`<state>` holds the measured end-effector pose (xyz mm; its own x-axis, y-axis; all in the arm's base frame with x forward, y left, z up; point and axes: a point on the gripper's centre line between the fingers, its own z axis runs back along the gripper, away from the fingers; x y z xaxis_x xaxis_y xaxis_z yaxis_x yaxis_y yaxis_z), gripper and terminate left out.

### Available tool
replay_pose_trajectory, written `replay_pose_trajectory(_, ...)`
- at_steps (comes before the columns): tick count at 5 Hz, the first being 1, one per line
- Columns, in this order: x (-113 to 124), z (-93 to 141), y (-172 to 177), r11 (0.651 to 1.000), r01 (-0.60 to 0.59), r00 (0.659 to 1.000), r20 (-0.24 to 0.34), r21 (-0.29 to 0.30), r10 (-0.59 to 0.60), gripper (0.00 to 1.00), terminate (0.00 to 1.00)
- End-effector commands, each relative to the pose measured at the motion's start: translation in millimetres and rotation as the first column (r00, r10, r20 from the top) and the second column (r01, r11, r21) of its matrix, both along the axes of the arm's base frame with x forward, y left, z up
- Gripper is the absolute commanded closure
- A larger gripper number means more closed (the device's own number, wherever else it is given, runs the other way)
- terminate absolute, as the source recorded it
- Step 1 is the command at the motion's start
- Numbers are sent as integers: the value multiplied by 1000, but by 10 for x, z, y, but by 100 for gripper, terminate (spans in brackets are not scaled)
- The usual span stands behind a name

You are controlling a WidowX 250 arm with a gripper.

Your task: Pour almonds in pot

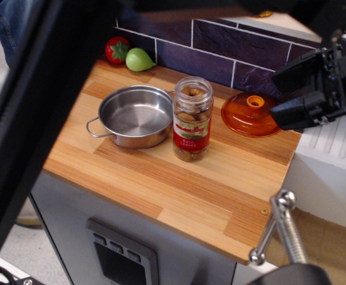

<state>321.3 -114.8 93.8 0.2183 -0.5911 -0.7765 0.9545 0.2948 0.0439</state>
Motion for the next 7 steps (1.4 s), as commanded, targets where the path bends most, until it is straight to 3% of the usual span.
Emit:
replay_pose_trajectory(1,-104,-138,199,998,59,993,-100,6,-58,0,0)
replay_pose_trajectory(4,-213,-365,577,988,85,996,-34,129,-82,0,0)
replay_pose_trajectory(5,-215,-393,692,977,90,995,33,194,-98,0,0)
replay_pose_trajectory(7,-237,-417,874,958,85,988,102,272,-116,0,0)
